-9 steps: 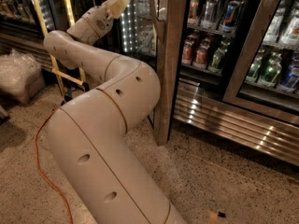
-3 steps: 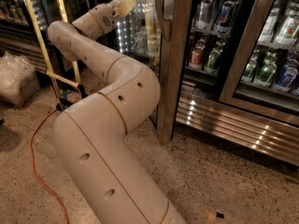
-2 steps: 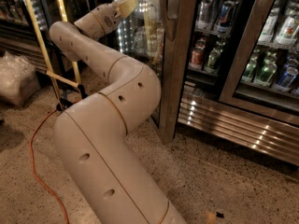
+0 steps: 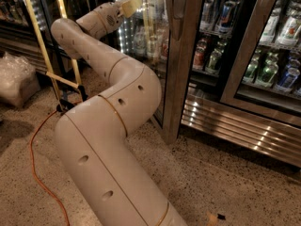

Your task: Close left fridge door

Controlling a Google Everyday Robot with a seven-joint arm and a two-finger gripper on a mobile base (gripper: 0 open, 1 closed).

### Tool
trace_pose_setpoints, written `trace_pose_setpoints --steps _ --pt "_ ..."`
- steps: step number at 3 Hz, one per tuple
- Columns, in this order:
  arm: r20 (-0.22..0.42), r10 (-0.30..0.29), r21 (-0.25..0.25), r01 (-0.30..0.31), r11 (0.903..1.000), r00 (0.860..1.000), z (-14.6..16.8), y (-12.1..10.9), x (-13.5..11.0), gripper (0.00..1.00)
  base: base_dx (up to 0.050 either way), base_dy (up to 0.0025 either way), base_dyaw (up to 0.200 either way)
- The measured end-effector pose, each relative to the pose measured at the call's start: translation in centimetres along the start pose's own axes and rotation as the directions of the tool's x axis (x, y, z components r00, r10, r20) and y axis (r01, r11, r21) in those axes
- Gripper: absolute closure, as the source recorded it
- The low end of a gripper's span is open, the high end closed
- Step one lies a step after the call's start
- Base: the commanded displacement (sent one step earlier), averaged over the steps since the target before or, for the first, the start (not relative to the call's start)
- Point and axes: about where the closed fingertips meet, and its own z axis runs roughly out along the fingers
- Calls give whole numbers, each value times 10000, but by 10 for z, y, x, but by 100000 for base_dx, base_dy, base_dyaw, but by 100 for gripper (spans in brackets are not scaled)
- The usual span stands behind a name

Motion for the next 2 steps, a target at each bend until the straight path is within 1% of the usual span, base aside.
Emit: trace_pose_setpoints --steps 1,2 --pt "-100 -287 345 290 9990 9995 12 -6 10 100 0 0 0" --pt "-287 -697 793 718 9943 9972 33 -15 27 100 0 0 0"
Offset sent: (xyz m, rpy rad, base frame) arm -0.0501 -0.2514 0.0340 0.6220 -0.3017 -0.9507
